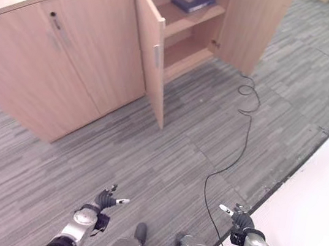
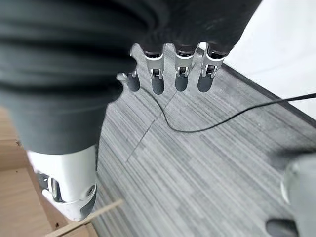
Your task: Put the empty folder in the office cabinet
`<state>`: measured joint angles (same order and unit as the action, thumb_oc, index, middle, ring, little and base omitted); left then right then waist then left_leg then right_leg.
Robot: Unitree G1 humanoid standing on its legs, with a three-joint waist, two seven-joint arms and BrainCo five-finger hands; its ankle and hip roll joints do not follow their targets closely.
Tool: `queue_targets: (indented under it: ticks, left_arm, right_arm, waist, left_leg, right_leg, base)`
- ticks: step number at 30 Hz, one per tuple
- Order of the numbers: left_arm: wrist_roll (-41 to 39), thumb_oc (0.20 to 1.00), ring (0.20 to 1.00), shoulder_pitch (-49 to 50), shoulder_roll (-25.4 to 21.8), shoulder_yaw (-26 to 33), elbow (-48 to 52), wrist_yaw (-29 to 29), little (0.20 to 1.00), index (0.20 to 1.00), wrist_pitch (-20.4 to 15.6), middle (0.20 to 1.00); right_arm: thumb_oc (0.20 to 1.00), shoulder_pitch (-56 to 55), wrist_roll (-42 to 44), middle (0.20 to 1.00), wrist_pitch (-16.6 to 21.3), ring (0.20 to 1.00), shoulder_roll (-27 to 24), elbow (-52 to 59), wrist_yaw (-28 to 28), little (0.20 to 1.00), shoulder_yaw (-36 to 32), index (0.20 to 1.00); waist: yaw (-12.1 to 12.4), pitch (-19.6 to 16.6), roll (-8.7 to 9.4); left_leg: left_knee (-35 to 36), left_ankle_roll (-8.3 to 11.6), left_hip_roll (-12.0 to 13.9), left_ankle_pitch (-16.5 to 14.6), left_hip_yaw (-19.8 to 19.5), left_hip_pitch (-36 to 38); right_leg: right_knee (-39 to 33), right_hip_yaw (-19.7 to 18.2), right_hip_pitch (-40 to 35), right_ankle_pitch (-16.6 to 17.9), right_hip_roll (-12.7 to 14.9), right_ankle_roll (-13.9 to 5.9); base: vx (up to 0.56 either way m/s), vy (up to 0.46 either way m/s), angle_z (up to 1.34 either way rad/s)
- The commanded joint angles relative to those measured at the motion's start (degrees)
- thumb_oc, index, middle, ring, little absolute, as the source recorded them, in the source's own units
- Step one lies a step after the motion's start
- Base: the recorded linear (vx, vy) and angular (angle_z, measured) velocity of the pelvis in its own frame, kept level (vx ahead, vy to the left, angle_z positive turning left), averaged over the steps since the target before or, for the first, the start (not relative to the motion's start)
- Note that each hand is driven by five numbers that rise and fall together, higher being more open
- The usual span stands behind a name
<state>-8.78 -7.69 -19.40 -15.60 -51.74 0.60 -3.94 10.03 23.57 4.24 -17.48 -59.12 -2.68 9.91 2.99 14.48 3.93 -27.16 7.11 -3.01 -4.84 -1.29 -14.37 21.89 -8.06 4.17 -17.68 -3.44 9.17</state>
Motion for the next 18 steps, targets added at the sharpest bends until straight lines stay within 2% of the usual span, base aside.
queue_targets:
  ticks: [1, 3, 4, 9, 11, 12, 13, 14, 15, 16, 17, 18]
  left_arm:
    - [-2.4, 1.000, 1.000, -1.9, 3.1, 1.4, -0.8, 1.0, 1.000, 1.000, -2.1, 1.000]
    - [-2.7, 1.000, 1.000, -1.9, 3.0, 1.5, -1.1, 1.3, 1.000, 1.000, -2.2, 1.000]
    - [-3.0, 1.000, 1.000, -2.4, 3.0, 1.3, -1.8, 1.8, 1.000, 1.000, -2.4, 1.000]
    - [-3.8, 1.000, 1.000, -4.6, 2.0, 0.7, -2.0, 2.4, 1.000, 1.000, -2.6, 1.000]
    - [-4.2, 1.000, 1.000, -6.0, 1.6, 0.3, -0.9, 2.7, 1.000, 1.000, -2.6, 1.000]
    - [-4.4, 1.000, 1.000, -6.9, 1.4, 0.0, -0.4, 3.1, 1.000, 1.000, -2.7, 1.000]
    - [-4.9, 1.000, 1.000, -8.1, 1.2, -0.1, -0.3, 3.5, 1.000, 1.000, -2.7, 1.000]
    - [-5.3, 1.000, 1.000, -8.7, 0.7, -0.1, 0.3, 3.8, 1.000, 1.000, -2.9, 1.000]
    - [-6.0, 1.000, 1.000, -9.2, 0.5, -0.1, 0.8, 4.0, 1.000, 1.000, -2.9, 1.000]
    - [-6.5, 1.000, 1.000, -9.8, 0.2, 0.2, 0.9, 4.5, 1.000, 1.000, -2.9, 1.000]
    - [-6.6, 1.000, 1.000, -9.8, 0.2, 0.2, 0.9, 4.5, 1.000, 1.000, -2.9, 1.000]
    - [-6.8, 1.000, 1.000, -9.8, 0.1, 0.5, 0.6, 4.8, 1.000, 1.000, -3.1, 1.000]
  right_arm:
    - [1.000, 0.9, -0.2, 1.000, 2.1, 1.000, -2.0, 3.6, -0.5, 1.000, 0.9, 1.000]
    - [1.000, 1.2, -0.5, 1.000, 2.2, 1.000, -1.6, 3.5, -0.8, 1.000, 1.3, 1.000]
    - [1.000, 2.5, -0.7, 1.000, 2.1, 1.000, -1.2, 3.2, -1.0, 1.000, 2.4, 1.000]
    - [1.000, 6.3, -0.4, 1.000, 2.0, 1.000, -0.3, 2.6, -1.2, 1.000, 4.0, 1.000]
    - [1.000, 7.6, -0.3, 1.000, 2.2, 1.000, -0.3, 3.6, -1.2, 1.000, 4.3, 1.000]
    - [1.000, 9.0, -0.2, 1.000, 2.5, 1.000, -0.2, 4.0, -1.5, 1.000, 4.8, 1.000]
    - [1.000, 10.9, -0.3, 1.000, 2.6, 1.000, 0.0, 4.1, -1.9, 1.000, 5.5, 1.000]
    - [1.000, 11.6, -0.1, 1.000, 2.7, 1.000, 0.2, 4.4, -2.0, 1.000, 6.1, 1.000]
    - [1.000, 12.4, 0.1, 1.000, 2.8, 1.000, 0.5, 4.7, -2.1, 1.000, 6.2, 1.000]
    - [1.000, 12.9, 0.5, 1.000, 2.9, 1.000, 1.4, 5.3, -2.3, 1.000, 6.5, 1.000]
    - [1.000, 12.9, 0.5, 1.000, 2.9, 1.000, 1.4, 5.3, -2.3, 1.000, 6.6, 1.000]
    - [1.000, 12.8, 0.3, 1.000, 2.9, 1.000, 1.9, 5.4, -2.3, 1.000, 6.8, 1.000]
  waist:
    - [0.0, -3.9, -3.90]
    - [0.4, -4.1, -3.90]
    - [0.8, -4.7, -3.76]
    - [2.2, -5.9, -2.53]
    - [2.3, -5.8, -2.34]
    - [1.7, -5.1, -2.18]
    - [1.2, -4.2, -2.58]
    - [0.9, -3.5, -2.84]
    - [0.5, -2.9, -3.30]
    - [0.4, -2.5, -4.01]
    - [0.4, -2.4, -3.97]
    - [0.7, -2.6, -3.89]
  left_leg:
    - [25.1, -3.84, -0.4, 11.4, -7.4, -3.9]
    - [25.8, -3.94, 0.0, 12.6, -7.2, -2.6]
    - [25.8, -4.18, 0.2, 13.2, -6.4, -2.7]
    - [24.6, -5.43, 0.9, 11.2, -2.6, -3.6]
    - [24.7, -6.14, 0.8, 10.3, -1.6, -3.5]
    - [25.1, -6.62, 0.3, 9.9, -1.5, -2.9]
    - [25.8, -6.87, 1.0, 10.0, -1.0, -2.6]
    - [26.1, -7.17, 1.2, 9.8, -0.6, -2.3]
    - [26.2, -7.41, 1.8, 9.6, -0.3, -2.2]
    - [26.3, -7.56, 2.7, 9.1, -0.2, -1.6]
    - [26.3, -7.56, 2.6, 9.1, -0.2, -1.6]
    - [26.4, -7.46, 3.0, 8.6, 0.2, -0.8]
  right_leg:
    - [-19.0, -6.9, -12.4, 7.7, 1.6, -11.16]
    - [-20.1, -7.6, -13.3, 7.9, 2.1, -11.38]
    - [-21.2, -8.5, -13.9, 7.5, 3.6, -12.11]
    - [-20.6, -9.0, -12.9, 7.8, 8.1, -15.06]
    - [-16.5, -8.6, -10.4, 9.0, 8.9, -16.54]
    - [-12.3, -8.2, -8.1, 10.7, 8.9, -17.77]
    - [-8.4, -8.2, -4.5, 13.8, 7.7, -18.95]
    - [-6.2, -7.3, -2.9, 15.7, 7.3, -20.02]
    - [-3.3, -5.9, -1.1, 17.0, 7.3, -20.23]
    - [-0.4, -2.9, 1.0, 17.9, 7.8, -20.57]
    - [-0.3, -2.8, 1.0, 17.8, 7.8, -20.56]
    - [-1.3, -0.8, 1.3, 18.1, 9.0, -20.33]
  base:
    - [0.16, 0.061, -0.51]
    - [0.19, 0.119, -0.79]
    - [0.27, 0.205, -0.68]
    - [0.20, 0.161, -0.77]
    - [0.13, 0.148, -0.52]
    - [0.00, 0.100, 0.00]
    - [-0.05, 0.083, -0.01]
    - [-0.08, 0.079, -0.08]
    - [0.01, 0.129, -0.21]
    - [0.03, 0.104, -0.21]
    - [0.11, 0.102, -0.23]
    - [0.13, 0.029, -0.15]
